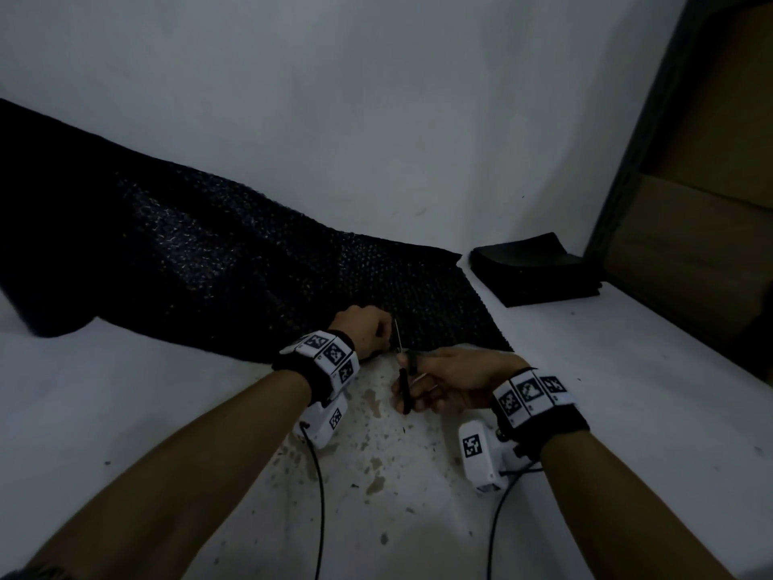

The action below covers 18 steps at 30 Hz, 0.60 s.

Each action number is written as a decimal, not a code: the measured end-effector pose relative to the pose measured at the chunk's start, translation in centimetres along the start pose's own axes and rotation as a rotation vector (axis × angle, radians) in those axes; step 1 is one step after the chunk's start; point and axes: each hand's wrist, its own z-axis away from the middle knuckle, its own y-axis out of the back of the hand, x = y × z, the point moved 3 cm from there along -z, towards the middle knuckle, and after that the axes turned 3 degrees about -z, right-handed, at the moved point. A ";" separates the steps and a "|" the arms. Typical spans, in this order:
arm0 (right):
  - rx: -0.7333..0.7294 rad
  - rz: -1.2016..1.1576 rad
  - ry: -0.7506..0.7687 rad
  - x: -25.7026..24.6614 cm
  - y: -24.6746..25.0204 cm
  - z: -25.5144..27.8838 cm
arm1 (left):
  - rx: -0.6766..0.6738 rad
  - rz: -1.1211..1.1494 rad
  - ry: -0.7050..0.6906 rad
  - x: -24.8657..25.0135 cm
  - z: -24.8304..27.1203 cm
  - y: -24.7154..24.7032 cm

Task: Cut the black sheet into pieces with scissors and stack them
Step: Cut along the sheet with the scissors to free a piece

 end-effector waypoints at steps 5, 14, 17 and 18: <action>0.015 -0.016 0.018 -0.3 -0.1 -0.8 | 0.015 0.020 -0.030 -0.4 0.1 0.1; 0.016 -0.041 0.027 -0.1 0.3 -0.9 | 0.026 0.060 -0.070 -0.8 0.0 0.0; 0.036 -0.056 0.019 0.2 0.5 -0.9 | 0.022 0.062 -0.074 -0.8 0.1 0.0; 0.036 -0.070 0.019 0.2 0.5 -0.9 | 0.015 0.066 -0.073 -0.8 0.1 0.0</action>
